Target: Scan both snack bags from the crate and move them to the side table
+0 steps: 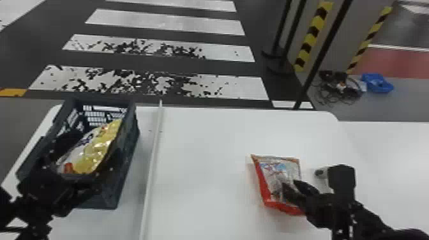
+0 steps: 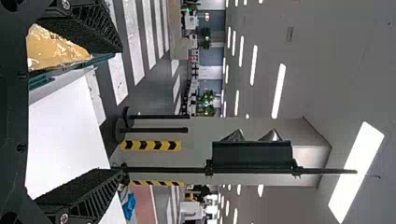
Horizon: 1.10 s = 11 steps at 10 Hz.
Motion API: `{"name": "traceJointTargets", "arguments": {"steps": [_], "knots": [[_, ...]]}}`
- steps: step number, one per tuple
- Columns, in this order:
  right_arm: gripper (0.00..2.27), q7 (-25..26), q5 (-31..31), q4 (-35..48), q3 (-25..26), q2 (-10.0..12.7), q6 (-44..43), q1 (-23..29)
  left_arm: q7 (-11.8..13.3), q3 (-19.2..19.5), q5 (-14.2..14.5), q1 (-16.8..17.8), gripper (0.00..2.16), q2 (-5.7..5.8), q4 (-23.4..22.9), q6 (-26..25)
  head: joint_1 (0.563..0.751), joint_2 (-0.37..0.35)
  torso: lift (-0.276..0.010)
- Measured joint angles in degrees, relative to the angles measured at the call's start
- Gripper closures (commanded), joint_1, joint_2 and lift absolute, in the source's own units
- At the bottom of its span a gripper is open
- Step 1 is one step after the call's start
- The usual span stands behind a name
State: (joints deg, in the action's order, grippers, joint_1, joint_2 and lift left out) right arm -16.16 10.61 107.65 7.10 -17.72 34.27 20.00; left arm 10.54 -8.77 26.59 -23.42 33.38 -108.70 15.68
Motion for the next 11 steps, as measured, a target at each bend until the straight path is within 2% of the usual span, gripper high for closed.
{"name": "traceJointTargets", "arguments": {"steps": [2,4,7,11], "knots": [[2.24,-0.31,2.10,5.63,2.33,-1.50,2.22,2.21,0.02,-0.04,-0.04,0.16,0.08,-0.13,0.49,0.00,0.695,-0.145,-0.095],[2.24,-0.95,3.70,7.34,3.84,-2.39,5.54,2.88,0.21,-0.46,-0.05,0.54,0.08,-0.24,1.46,0.20,0.695,-0.154,-0.095],[2.24,-1.94,5.75,7.53,5.18,-2.49,5.35,3.28,0.18,-0.66,-0.05,0.89,0.08,-0.22,1.86,0.58,0.695,-0.159,-0.095],[2.24,-4.32,14.60,13.98,10.92,-2.66,10.50,4.60,0.18,-1.12,-0.19,1.01,0.08,-0.30,2.31,0.79,0.695,-0.153,-0.095]]}}
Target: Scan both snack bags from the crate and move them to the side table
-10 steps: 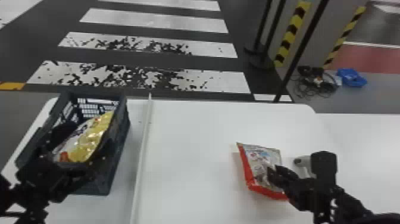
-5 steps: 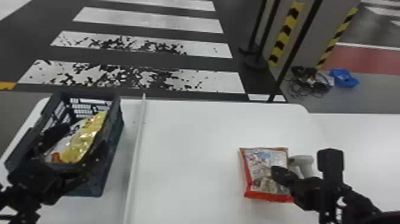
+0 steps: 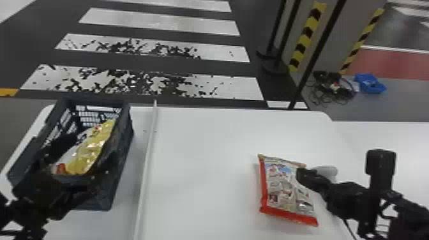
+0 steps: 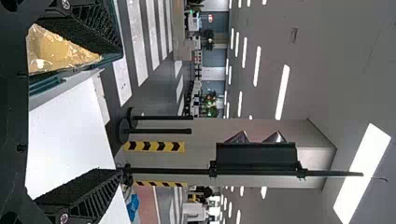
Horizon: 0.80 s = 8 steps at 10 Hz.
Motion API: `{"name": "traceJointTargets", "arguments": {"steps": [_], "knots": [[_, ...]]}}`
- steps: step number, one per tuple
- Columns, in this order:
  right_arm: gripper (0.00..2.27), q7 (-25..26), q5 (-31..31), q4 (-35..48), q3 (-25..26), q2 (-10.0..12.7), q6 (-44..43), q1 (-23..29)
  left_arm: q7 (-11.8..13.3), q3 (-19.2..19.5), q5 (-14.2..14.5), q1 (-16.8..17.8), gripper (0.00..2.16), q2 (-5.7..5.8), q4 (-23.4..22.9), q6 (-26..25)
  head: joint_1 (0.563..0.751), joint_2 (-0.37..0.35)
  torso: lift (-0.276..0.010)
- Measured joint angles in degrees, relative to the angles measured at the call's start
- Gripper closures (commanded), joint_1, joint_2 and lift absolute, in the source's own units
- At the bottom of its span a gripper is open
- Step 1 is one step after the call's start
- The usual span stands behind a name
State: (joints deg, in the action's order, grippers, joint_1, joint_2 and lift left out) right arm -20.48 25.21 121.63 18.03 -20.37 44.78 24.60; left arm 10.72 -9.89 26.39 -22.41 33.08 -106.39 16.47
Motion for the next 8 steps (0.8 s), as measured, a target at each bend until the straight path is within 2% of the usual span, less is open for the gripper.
{"name": "traceJointTargets", "arguments": {"steps": [1,2,3,4,5,6,8], "knots": [[0.87,1.73,-0.49,0.43,-0.41,0.33,-1.59,0.43,0.00,-0.23,-0.05,0.07,0.08,-0.03,-0.01,0.18,0.695,-0.157,-0.095],[0.03,3.90,-2.57,0.38,-2.18,0.75,-7.42,1.33,0.00,-0.30,-0.09,0.09,0.08,-0.02,-0.02,0.25,0.695,-0.158,-0.095],[0.01,4.03,-3.86,-0.24,-3.68,0.98,-13.62,2.10,0.06,-0.36,-0.11,0.09,0.08,0.03,-0.03,0.36,0.695,-0.148,-0.095],[0.02,4.49,-3.95,-0.65,-4.48,1.31,-14.30,2.02,0.09,-0.43,-0.11,0.07,0.08,0.05,-0.06,0.50,0.695,-0.138,-0.095],[0.04,5.49,-3.42,-0.56,-4.70,1.64,-8.44,1.01,0.09,-0.46,-0.17,0.02,0.08,0.06,-0.14,0.59,0.695,-0.136,-0.095],[0.11,8.70,-4.28,0.05,-5.78,2.19,-3.71,0.28,0.09,-0.48,-0.31,0.00,0.08,0.06,-0.21,0.61,0.695,-0.141,-0.095],[0.12,9.57,-7.33,-1.20,-8.03,3.30,-2.34,-1.26,0.08,-0.61,-0.52,-0.01,0.08,0.06,-0.30,0.62,0.695,-0.132,-0.095]]}}
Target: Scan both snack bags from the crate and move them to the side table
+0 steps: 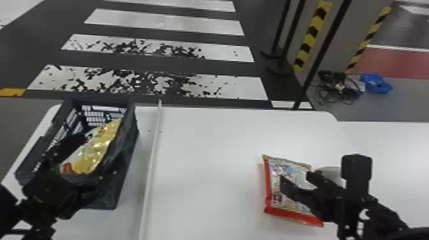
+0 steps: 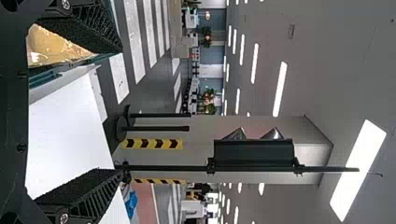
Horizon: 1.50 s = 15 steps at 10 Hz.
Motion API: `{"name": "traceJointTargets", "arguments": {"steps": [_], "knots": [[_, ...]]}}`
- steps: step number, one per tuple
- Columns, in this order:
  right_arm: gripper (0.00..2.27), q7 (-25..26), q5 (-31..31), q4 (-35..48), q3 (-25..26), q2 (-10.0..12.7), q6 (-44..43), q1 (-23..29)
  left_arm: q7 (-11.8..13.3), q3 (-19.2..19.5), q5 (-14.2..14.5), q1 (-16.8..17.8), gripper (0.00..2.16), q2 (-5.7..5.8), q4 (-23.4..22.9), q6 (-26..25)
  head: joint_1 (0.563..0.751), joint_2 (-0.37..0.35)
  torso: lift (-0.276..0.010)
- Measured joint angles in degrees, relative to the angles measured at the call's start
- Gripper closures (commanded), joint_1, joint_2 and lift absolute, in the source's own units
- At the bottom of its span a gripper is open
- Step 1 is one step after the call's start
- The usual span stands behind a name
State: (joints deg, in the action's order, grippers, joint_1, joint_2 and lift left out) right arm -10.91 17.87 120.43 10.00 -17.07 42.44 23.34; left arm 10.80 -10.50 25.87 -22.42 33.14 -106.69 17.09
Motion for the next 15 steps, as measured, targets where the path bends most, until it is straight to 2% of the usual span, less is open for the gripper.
{"name": "traceJointTargets", "arguments": {"steps": [3,7,8,9,11,15], "knots": [[0.12,-2.44,-4.47,-5.75,-1.97,0.21,-0.06,-3.40,0.01,-0.05,-0.11,-0.07,0.08,0.20,0.18,0.00,0.695,-0.134,-0.095],[0.15,-3.73,-6.31,-13.42,-3.09,-0.87,1.65,-8.43,0.18,-0.05,-0.12,-0.08,0.08,0.02,0.84,-0.02,0.695,-0.150,-0.095],[0.74,-4.45,-6.72,-15.26,-3.46,-1.54,1.35,-9.13,0.19,-0.05,-0.12,-0.11,0.08,0.01,1.04,-0.01,0.695,-0.155,-0.095],[1.88,-5.67,-6.89,-16.84,-3.57,-2.07,1.25,-9.78,0.19,0.00,-0.12,-0.14,0.08,-0.01,1.18,-0.01,0.695,-0.159,-0.095],[2.24,-7.01,-7.12,-18.24,-3.57,-2.49,1.72,-10.59,0.18,-0.02,-0.12,0.00,0.08,-0.29,1.26,0.00,0.695,-0.163,-0.095],[2.24,-8.03,-5.61,-16.20,-1.69,-3.07,-5.86,-8.00,0.18,-0.04,-0.12,0.00,0.08,-0.36,0.96,-0.01,0.695,-0.167,-0.095]]}}
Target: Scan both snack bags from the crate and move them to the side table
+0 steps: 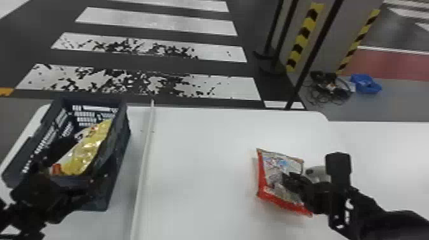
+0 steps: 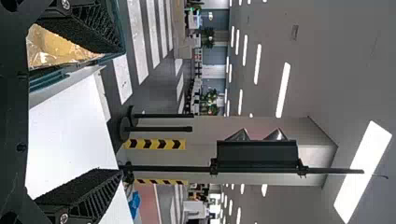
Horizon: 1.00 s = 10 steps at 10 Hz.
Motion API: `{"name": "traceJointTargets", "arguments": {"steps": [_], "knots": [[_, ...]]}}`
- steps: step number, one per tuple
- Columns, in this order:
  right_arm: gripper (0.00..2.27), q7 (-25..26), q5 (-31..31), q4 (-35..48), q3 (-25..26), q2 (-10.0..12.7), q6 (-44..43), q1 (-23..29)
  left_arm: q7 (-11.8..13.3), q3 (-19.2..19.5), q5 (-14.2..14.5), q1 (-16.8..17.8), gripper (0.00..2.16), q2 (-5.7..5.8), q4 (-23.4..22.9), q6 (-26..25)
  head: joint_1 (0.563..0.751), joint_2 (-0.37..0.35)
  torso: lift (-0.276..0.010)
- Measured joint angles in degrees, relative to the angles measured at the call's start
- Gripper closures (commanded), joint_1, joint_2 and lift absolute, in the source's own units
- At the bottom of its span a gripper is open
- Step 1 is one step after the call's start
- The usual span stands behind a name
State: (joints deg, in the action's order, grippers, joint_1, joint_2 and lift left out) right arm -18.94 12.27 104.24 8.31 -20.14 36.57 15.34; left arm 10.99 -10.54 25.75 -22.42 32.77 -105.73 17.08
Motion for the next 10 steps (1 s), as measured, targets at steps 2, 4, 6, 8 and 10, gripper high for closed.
{"name": "traceJointTargets", "arguments": {"steps": [2,4,6,8,10], "knots": [[2.24,-1.09,1.45,0.94,0.84,-0.87,0.78,0.65,0.00,0.05,0.00,-0.25,0.08,-0.19,0.00,0.14,0.695,-0.170,-0.095],[2.24,-1.29,2.79,2.31,1.92,-1.05,1.74,1.57,0.08,0.09,-0.03,-0.54,0.08,-0.25,-0.12,0.91,0.695,-0.175,-0.095],[2.24,-1.61,5.67,7.62,4.61,-1.83,3.41,3.83,0.07,0.37,-0.10,-0.91,0.08,-0.25,-0.50,1.47,0.695,-0.178,-0.095],[2.24,-2.57,9.61,16.09,8.54,-2.81,6.19,7.33,0.06,0.38,-0.29,-0.97,0.08,-0.43,-0.56,1.59,0.695,-0.173,-0.095],[2.24,-3.28,13.47,22.92,12.94,-5.37,10.84,9.56,0.09,0.26,-0.49,-1.02,0.08,-0.66,-0.28,1.59,0.695,-0.177,-0.095]]}}
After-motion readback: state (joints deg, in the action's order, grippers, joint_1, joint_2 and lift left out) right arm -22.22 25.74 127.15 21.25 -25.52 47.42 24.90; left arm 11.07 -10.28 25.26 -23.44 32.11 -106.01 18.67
